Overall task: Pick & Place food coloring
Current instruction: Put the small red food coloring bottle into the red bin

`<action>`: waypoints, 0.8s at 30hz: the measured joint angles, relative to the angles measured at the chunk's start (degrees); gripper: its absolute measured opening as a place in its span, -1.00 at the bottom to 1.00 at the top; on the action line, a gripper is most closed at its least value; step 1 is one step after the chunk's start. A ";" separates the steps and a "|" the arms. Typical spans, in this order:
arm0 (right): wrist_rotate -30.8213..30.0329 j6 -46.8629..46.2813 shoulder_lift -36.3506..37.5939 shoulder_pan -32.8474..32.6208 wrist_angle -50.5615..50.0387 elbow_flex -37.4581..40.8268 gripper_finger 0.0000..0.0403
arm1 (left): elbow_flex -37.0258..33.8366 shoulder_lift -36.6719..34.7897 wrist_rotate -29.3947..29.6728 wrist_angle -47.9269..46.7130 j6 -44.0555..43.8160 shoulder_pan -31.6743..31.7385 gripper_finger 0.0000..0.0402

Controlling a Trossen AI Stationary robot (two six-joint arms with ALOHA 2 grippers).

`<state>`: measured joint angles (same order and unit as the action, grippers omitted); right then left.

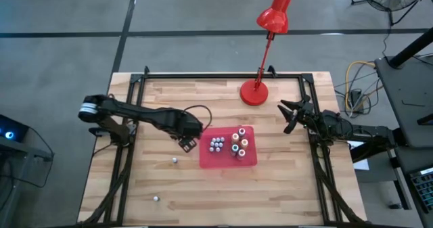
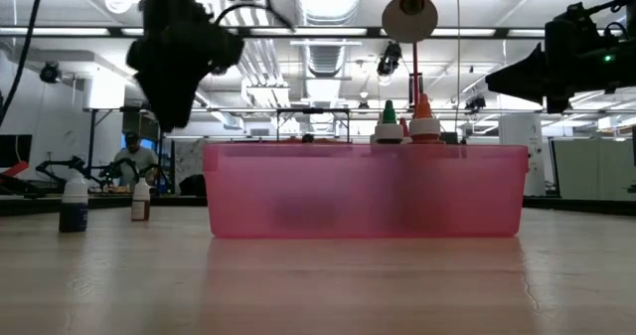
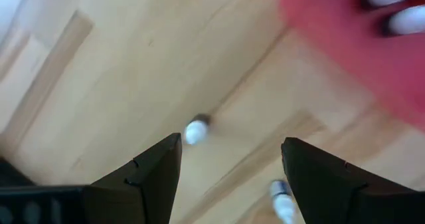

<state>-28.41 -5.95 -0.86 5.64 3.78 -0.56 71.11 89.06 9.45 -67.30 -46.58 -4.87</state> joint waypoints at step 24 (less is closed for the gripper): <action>0.00 0.02 -0.02 0.01 0.01 0.00 -0.37 | -18.89 -2.01 -5.70 15.45 -3.15 3.72 0.15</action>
<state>-28.41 -5.93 -0.89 5.64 3.79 -0.56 52.22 87.05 3.75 -51.85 -49.73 -1.15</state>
